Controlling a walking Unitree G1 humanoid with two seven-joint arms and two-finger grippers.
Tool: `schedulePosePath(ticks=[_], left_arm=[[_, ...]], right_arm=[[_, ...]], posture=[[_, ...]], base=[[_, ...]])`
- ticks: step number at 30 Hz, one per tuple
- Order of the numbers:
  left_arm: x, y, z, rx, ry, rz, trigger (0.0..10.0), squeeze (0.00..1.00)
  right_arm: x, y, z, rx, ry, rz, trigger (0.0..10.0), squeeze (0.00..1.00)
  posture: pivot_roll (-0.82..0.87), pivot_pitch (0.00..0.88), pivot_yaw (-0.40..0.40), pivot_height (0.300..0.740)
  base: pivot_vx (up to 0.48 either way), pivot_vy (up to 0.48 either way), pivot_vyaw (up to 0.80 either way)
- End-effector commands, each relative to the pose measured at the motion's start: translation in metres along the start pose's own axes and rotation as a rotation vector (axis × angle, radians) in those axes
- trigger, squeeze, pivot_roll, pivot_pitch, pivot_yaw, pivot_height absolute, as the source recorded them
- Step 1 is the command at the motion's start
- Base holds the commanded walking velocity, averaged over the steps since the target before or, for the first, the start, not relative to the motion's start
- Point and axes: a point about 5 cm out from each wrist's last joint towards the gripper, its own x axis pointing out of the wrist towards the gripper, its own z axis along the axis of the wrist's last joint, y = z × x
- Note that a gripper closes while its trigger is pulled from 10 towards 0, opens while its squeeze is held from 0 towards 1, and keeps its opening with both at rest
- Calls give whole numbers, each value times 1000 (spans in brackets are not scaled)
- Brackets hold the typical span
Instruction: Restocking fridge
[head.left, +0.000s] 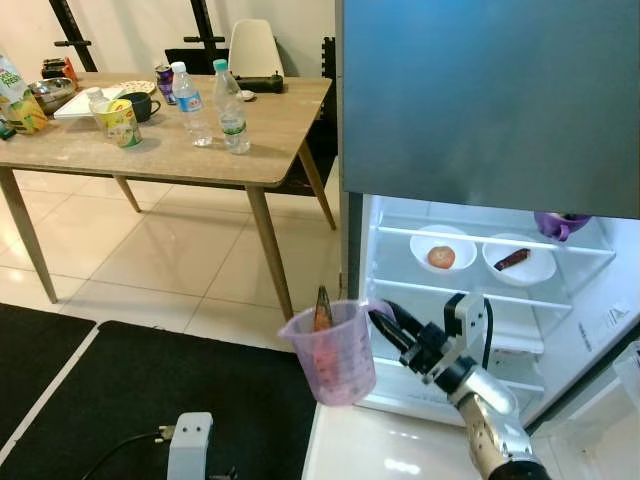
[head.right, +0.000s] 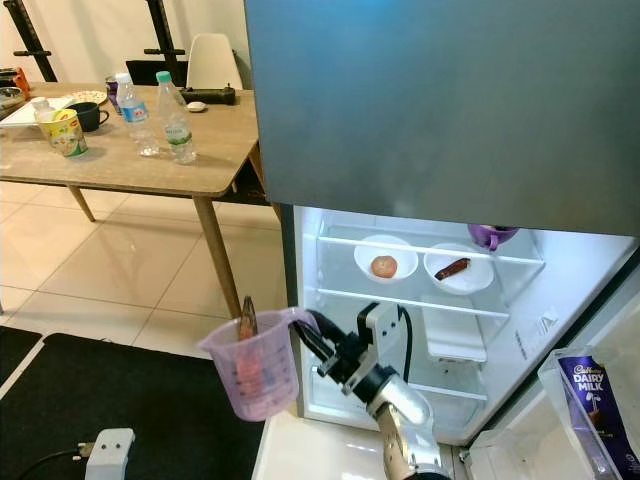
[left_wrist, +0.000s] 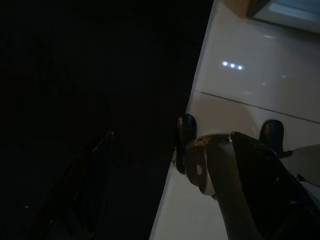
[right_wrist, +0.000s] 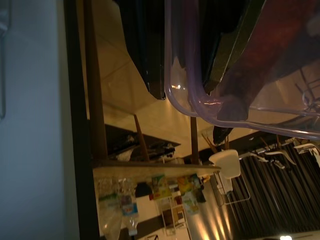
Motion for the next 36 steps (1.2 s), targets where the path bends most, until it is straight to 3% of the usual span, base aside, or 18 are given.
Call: schedulePosePath(ticks=[1,13,20,36], left_arm=[[-3,11,-1,5,9,24,10000,0],[-6,2,-21,22,68,-13,10000,0],[-2,-8,-18,20,57,-39,10000,0],[-1,-7,-12,44,47,-54,10000,0]], right_arm=[[1,1,3,-1,-17,0,10000,0],[0,8,7,-4,-22,39,10000,0],[-1,13,5,4,-4,77,10000,0],[-2,17,4,18,-3,80,10000,0]], posture=[[-26,24,54,740],[-52,21,45,740],[-53,29,38,740],[-54,28,55,740]], base=[[304,0,0],[312,0,0],[334,0,0],[337,0,0]])
